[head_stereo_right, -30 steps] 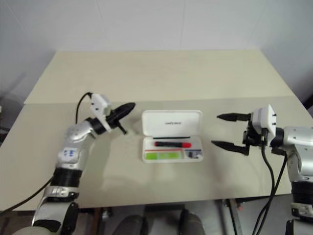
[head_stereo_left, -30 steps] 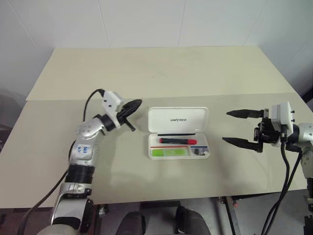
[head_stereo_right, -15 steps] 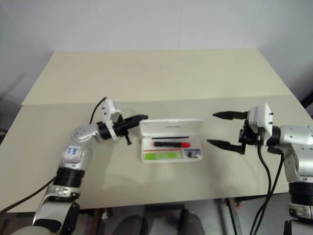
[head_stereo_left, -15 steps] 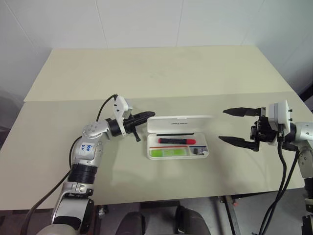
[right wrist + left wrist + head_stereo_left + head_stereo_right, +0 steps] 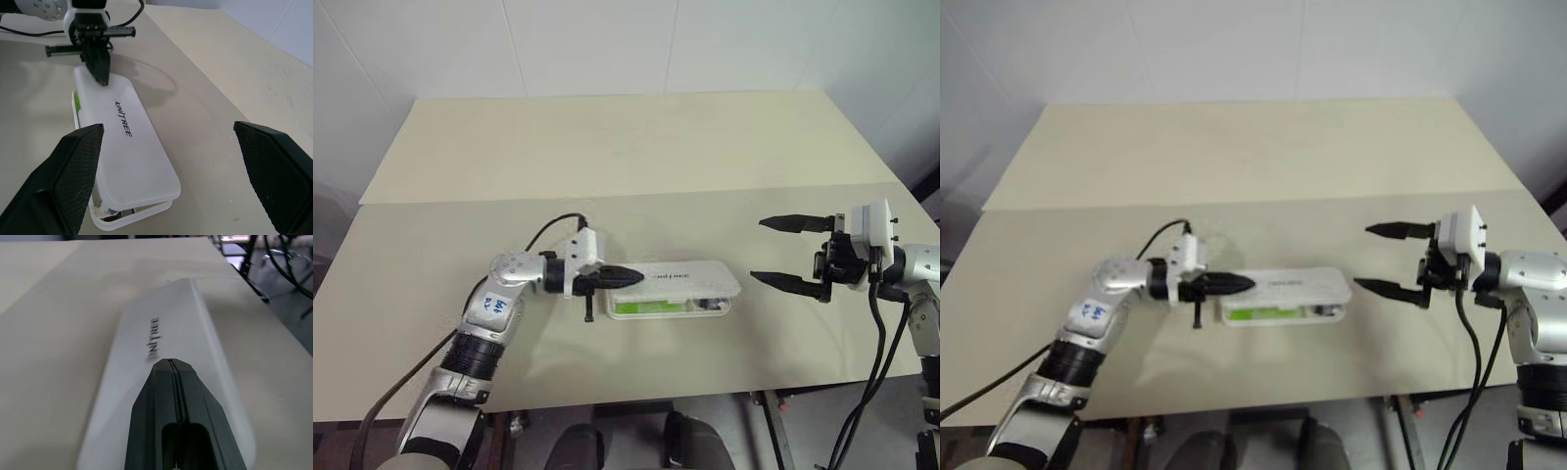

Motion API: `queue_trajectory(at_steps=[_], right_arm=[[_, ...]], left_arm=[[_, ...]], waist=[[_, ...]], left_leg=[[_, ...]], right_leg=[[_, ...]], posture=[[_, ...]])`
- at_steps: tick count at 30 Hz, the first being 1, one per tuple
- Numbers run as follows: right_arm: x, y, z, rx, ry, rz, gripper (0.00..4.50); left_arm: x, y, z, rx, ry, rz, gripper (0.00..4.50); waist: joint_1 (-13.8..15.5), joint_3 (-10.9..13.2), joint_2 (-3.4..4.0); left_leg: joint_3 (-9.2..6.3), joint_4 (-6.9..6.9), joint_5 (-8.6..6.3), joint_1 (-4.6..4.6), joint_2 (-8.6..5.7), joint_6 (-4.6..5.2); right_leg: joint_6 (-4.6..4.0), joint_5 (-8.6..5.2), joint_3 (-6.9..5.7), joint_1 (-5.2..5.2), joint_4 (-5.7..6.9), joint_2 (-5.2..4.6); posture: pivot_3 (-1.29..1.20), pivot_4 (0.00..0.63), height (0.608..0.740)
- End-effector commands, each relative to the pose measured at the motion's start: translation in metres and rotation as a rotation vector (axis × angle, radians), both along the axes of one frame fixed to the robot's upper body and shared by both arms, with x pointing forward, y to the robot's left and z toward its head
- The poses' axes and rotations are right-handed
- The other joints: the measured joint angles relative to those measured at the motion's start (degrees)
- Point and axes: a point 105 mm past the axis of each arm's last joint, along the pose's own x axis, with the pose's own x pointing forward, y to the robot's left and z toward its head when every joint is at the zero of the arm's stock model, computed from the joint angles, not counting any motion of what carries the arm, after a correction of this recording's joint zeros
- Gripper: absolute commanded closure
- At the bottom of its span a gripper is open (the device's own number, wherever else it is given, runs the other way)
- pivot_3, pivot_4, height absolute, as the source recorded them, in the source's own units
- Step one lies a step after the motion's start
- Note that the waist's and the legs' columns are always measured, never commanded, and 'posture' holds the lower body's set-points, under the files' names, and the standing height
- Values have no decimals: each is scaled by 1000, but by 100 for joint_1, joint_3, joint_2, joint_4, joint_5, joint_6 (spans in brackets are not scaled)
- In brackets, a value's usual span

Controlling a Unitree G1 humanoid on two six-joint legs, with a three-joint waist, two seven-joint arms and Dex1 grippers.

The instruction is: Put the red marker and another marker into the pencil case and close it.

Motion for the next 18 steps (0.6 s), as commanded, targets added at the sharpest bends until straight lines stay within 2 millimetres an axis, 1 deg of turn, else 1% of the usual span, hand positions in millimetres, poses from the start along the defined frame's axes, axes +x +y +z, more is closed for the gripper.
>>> queue_trajectory(at_steps=[1, 5, 8, 15, 18], right_arm=[[-5, 5, 18, 21, -67, 11, 0], [-10, 15, 24, 43, -85, 32, 0], [-13, 19, 24, 50, -89, 33, 0], [-18, 19, 23, 63, -93, 15, 0], [-18, 20, 21, 68, -90, 12, 0]], left_arm=[[-3, -14, -6, 60, 7, 6, 4486], [-11, -29, -21, 143, 71, 3, 4486], [-12, -34, -26, 192, 76, 15, 4486], [-9, -40, -27, 230, 65, 47, 4486], [-12, -41, -22, 196, 87, 53, 4486]], waist=[[-6, 0, 0], [-5, 0, 0], [11, -3, -3], [33, -4, -4], [34, -4, -4]], left_leg=[[0, 0, 0, 0, 0, 0], [-1, 0, 0, 0, 1, 0], [-1, 1, 0, 2, 0, 0], [-2, 2, 0, 5, 0, 0], [-2, 2, 0, 6, 0, 0]], right_leg=[[0, 0, 1, 0, 0, 0], [0, 0, 1, 0, 1, 1], [0, 0, 3, 2, 1, -1], [-1, 0, 7, 4, 4, 0], [-1, 1, 8, 4, 5, 0]], posture=[[0, 150, 740], [0, 150, 740], [0, 150, 740], [0, 150, 740], [0, 150, 740]])
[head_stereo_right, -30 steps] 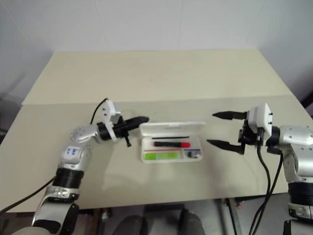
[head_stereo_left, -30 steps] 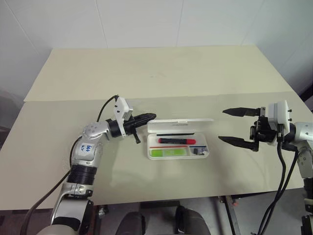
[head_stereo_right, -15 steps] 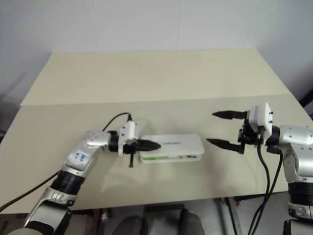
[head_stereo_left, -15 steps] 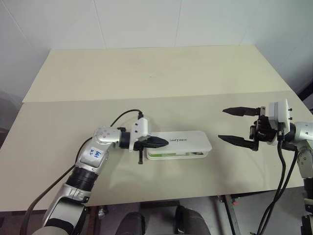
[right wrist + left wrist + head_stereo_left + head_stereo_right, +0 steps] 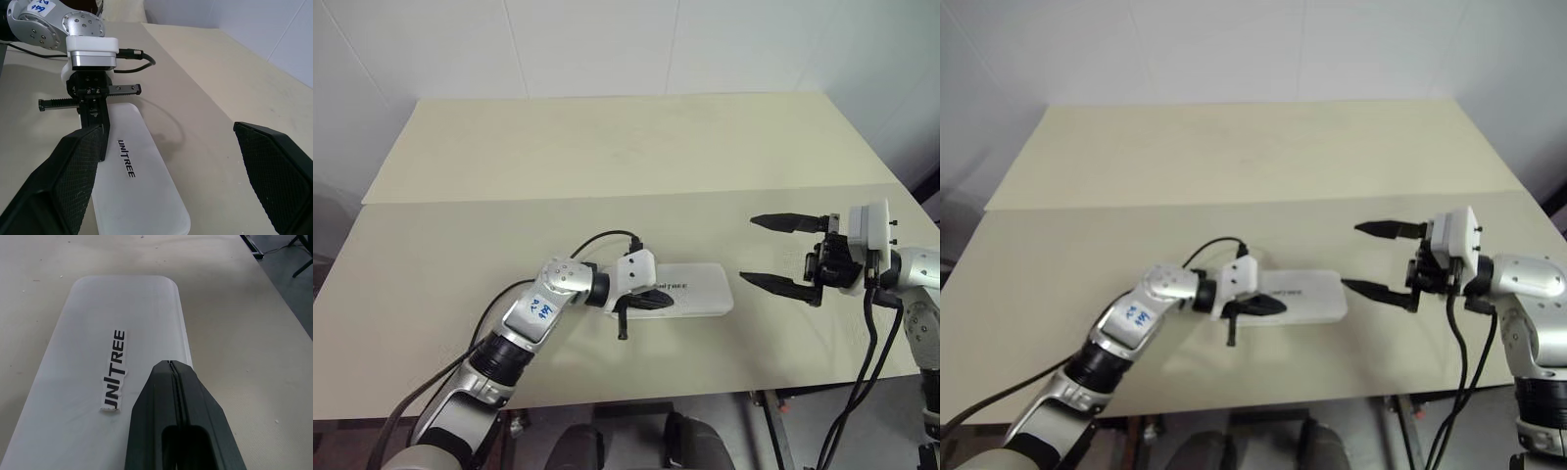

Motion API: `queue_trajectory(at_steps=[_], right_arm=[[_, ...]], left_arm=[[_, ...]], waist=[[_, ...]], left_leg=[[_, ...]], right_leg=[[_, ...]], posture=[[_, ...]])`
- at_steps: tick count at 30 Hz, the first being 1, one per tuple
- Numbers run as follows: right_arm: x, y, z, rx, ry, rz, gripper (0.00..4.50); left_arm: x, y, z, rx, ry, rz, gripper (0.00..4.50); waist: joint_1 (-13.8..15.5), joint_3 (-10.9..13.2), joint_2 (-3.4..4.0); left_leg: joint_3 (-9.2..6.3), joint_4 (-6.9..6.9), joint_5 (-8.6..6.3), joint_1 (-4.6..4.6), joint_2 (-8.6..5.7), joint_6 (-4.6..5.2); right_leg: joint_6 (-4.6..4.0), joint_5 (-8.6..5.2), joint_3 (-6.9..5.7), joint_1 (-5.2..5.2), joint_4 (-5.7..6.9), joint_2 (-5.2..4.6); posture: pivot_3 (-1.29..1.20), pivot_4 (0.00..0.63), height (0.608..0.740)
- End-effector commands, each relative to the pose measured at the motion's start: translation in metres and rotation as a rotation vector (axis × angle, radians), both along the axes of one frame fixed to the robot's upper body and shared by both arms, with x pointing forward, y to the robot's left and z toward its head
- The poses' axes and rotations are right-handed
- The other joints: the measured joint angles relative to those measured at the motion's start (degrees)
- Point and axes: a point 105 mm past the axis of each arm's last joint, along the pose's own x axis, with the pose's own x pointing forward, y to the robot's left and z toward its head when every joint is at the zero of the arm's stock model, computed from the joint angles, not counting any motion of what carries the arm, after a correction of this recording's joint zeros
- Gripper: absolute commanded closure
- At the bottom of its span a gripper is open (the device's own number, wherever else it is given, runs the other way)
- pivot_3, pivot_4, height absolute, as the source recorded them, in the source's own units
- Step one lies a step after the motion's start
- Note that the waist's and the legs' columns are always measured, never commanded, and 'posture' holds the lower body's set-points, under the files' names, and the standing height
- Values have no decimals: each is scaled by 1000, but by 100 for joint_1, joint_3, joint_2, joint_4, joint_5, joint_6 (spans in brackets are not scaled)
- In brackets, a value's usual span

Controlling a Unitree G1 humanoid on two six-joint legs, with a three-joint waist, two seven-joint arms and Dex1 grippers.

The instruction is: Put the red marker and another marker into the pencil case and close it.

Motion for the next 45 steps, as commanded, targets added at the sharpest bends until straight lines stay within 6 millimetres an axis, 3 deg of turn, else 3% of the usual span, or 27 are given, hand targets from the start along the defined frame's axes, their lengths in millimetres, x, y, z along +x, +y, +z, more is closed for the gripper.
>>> queue_trajectory(at_steps=[1, 11, 14, 18, 21, 29, 32, 39, 45], right_arm=[[-3, 0, 11, 26, -52, -1, 0], [10, 1, 5, 57, -16, 5, 0], [16, 1, 1, 65, 9, 3, 0], [19, 0, -2, 66, 19, 3, 0], [20, -3, -9, 62, 28, -4, 0], [21, -24, -22, 1, 40, -30, 0], [21, -34, -24, -13, 25, -48, 0], [19, -52, -26, -26, 17, -65, 0], [30, -60, -28, -40, 8, -103, 0]], left_arm=[[-3, 1, -4, 9, 35, 20, 4486], [6, 32, 38, -252, -10, 151, 4486], [8, 54, 57, -371, -74, 215, 4486], [6, 80, 62, -411, -116, 279, 4486], [-6, 107, 65, -460, -134, 323, 3907], [-27, 149, 67, -441, -216, 382, 1176], [-32, 155, 71, -441, -225, 389, 153], [-38, 154, 78, -422, -248, 379, 32], [-41, 150, 75, -391, -233, 361, 32]], waist=[[1, 0, 0], [-61, 1, 0], [-60, 1, 0], [-57, 1, 0], [-77, 1, 1], [-66, 2, 2], [-76, 3, 3], [-76, 3, 4], [-88, 4, 5]], left_leg=[[0, 1, 0, -1, 0, 0], [-1, 0, 0, -4, 2, 0], [-4, 0, 0, -5, 3, 0], [-4, -2, 0, -4, 2, 0], [-2, -5, 0, -4, 2, -1], [-3, -9, -1, -4, 0, -1], [-1, -10, -1, -1, 3, -1], [0, -13, -1, -1, 3, -1], [3, -15, -1, 3, 4, -1]], right_leg=[[0, 0, 0, 0, 0, 0], [0, 0, 0, -4, -1, 0], [-1, 0, -1, -4, -1, -2], [-1, 0, -2, -5, -1, -2], [-1, 0, -1, -6, -2, -2], [-2, -1, 0, -6, -3, -6], [-2, -1, 2, -9, -3, -3], [-4, -2, 1, -8, -3, -3], [-5, -2, 3, -8, -3, -1]], posture=[[0, 150, 740], [0, 150, 740], [0, 150, 740], [0, 150, 740], [0, 150, 740], [0, 150, 740], [0, 150, 740], [0, 150, 740], [0, 150, 740]])
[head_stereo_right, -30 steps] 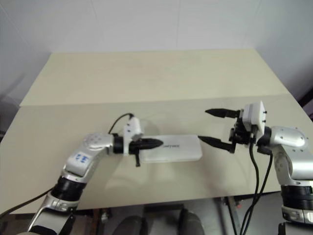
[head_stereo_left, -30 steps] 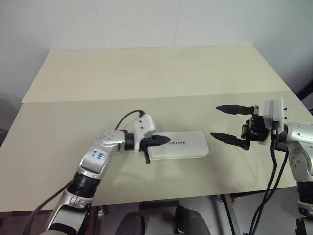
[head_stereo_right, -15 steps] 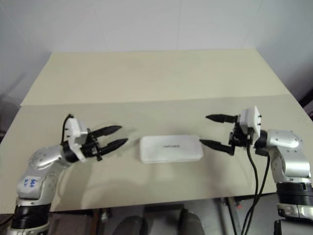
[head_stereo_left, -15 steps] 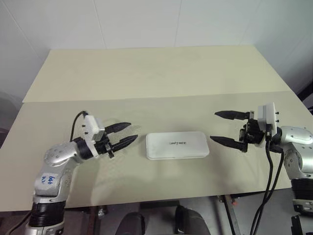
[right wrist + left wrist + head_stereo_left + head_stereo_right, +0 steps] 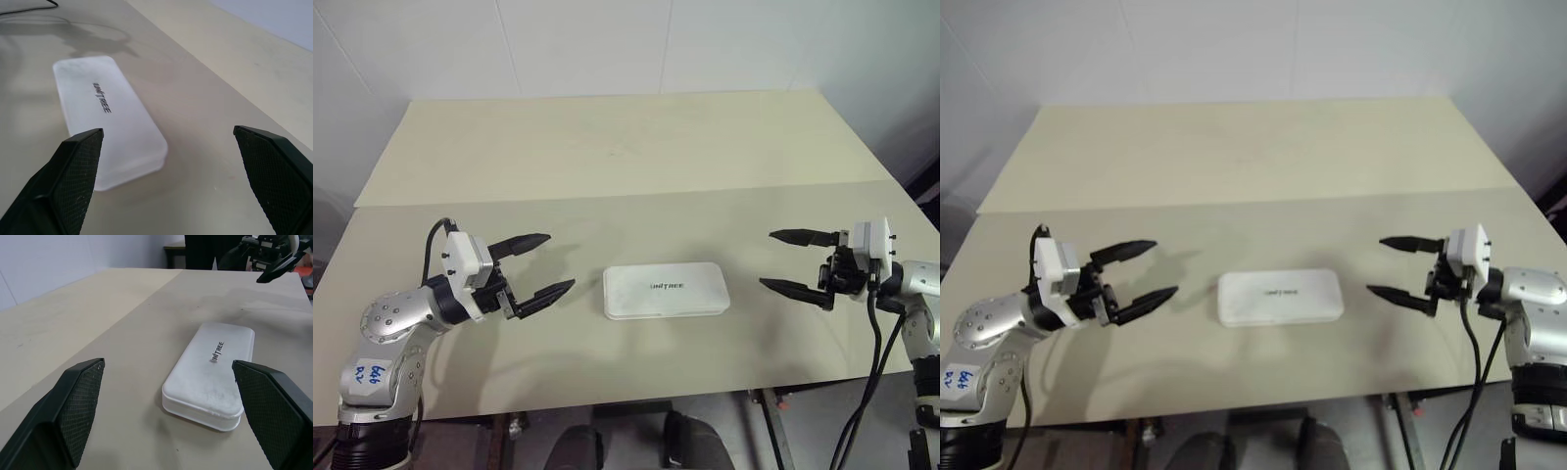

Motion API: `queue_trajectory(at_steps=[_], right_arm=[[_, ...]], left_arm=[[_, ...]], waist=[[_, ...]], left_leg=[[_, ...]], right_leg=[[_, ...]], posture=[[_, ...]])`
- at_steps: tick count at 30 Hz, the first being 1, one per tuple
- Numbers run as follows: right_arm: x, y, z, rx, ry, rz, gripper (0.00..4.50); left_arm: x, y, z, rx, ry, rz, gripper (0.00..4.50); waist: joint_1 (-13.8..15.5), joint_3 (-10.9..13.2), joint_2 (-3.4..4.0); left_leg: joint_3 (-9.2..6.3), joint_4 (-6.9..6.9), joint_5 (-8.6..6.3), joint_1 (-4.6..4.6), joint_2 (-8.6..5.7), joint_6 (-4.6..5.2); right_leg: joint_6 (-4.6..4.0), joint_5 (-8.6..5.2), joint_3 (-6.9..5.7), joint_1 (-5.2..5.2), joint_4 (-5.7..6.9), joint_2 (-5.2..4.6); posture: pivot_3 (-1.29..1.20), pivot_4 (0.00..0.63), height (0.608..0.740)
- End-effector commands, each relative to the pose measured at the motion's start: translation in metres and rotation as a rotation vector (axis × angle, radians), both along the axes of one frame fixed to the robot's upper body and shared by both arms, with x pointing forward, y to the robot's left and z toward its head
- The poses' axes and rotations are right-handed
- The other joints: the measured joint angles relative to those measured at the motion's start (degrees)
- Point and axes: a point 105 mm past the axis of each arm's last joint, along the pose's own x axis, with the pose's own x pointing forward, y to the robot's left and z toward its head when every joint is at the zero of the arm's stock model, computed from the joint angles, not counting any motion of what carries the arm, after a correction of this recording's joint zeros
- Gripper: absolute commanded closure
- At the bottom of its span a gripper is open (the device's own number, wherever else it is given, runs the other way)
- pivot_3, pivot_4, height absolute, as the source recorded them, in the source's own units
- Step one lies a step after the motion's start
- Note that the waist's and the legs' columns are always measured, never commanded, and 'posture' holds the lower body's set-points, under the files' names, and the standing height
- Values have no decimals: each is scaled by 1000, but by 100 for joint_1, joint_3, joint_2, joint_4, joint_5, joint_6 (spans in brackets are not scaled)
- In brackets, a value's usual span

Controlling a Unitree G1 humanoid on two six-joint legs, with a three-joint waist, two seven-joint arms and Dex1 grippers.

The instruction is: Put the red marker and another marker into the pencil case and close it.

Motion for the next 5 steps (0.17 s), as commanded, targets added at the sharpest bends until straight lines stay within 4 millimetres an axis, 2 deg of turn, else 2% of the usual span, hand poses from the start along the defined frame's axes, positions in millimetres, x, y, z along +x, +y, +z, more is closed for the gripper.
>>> queue_trajectory(at_steps=[1, 5], right_arm=[[5, -6, 13, -20, -65, -20, 0], [14, 2, 13, -11, -81, -4, 0]], left_arm=[[-10, -5, 7, 15, -28, -28, 32], [-12, -5, 9, 11, -15, -14, 32]], waist=[[-5, 0, 0], [-6, 1, 1]], left_leg=[[0, 0, 0, 0, 0, 0], [0, -2, 0, 1, 1, 0]], right_leg=[[0, 0, 0, 0, 0, 0], [-1, 0, 0, -1, -1, 1]], posture=[[0, 150, 740], [0, 150, 740]])
